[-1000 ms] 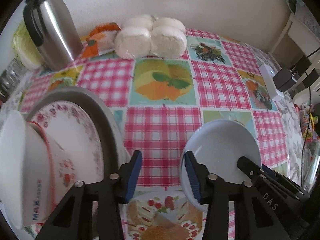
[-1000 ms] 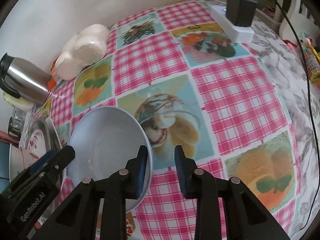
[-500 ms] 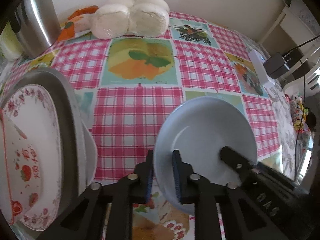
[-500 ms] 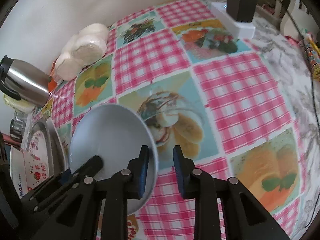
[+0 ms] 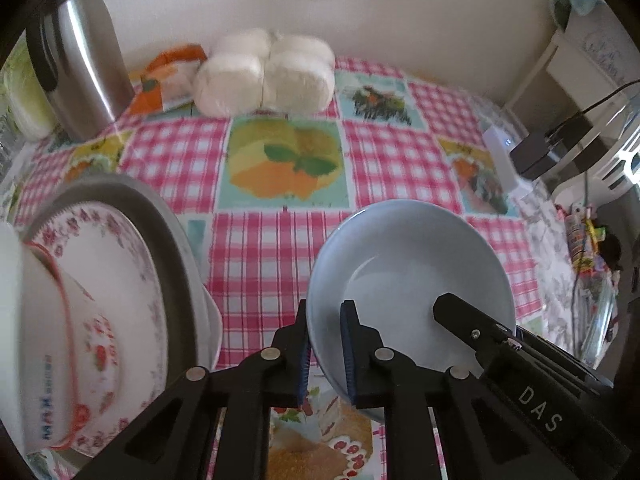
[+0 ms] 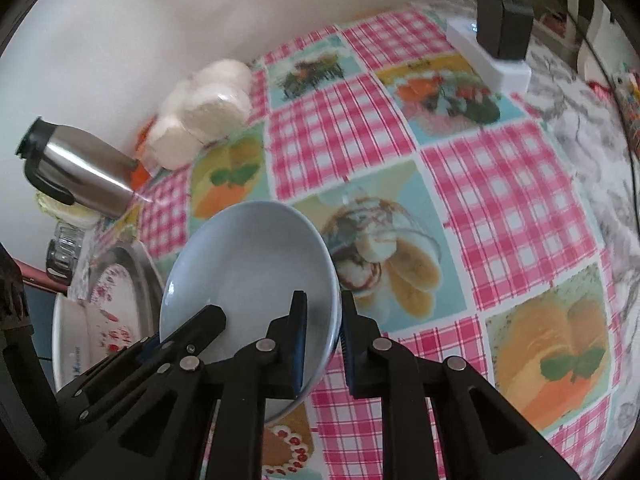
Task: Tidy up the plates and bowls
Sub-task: 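Lift the pale blue bowl with both grippers and carry it over the basin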
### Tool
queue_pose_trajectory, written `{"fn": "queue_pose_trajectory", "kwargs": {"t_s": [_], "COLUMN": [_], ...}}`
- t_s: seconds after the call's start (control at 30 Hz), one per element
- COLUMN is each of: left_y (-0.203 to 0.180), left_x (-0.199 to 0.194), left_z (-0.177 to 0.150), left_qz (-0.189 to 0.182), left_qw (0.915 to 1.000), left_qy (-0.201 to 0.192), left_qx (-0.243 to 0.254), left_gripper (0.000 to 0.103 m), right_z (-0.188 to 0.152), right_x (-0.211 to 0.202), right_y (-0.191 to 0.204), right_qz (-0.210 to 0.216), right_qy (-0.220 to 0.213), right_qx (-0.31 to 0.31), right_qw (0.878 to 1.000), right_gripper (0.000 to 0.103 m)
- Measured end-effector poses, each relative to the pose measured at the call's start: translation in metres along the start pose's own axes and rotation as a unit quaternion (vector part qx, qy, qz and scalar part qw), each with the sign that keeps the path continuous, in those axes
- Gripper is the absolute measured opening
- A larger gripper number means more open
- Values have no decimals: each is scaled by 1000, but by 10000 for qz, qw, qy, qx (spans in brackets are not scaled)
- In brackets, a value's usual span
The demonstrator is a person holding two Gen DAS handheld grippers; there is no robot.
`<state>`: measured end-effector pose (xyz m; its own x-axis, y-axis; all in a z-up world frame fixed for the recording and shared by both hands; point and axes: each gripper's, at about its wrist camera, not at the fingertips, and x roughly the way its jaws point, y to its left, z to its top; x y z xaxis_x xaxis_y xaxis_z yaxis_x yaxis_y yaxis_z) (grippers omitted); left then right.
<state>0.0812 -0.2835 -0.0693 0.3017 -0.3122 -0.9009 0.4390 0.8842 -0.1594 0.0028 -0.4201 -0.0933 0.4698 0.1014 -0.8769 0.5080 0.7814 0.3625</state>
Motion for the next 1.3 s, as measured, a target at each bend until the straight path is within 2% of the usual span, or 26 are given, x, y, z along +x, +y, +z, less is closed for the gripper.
{"fn": "queue_pose_trajectory", "kwargs": {"t_s": [0.27,0.63,0.9,1.3], "left_y": [1,19,48,107], "left_x": [-54,-126,-160,-194], "left_z": [11,9,1,-22], "left_qz": [-174,-258,-246,-265], "left_qw": [9980,9903,9857,9795], "left_qy": [-607,-1368,-1658,-1884], "left_qx": [13,-31,-182,-668], "left_gripper": [16,16,16,16], "right_z": [7,2,-5,-23], "right_x": [-47,-107,-125,-133], "right_y": [26,71,105,162], "right_qz": [88,369,622,848], "right_qy": [-604,-1248,-1445,-1441], "right_qx": [-224,-476,-664,-1126], "right_qw": [9979,9904,9853,9795], "right_gripper": [17,17,17,17]}}
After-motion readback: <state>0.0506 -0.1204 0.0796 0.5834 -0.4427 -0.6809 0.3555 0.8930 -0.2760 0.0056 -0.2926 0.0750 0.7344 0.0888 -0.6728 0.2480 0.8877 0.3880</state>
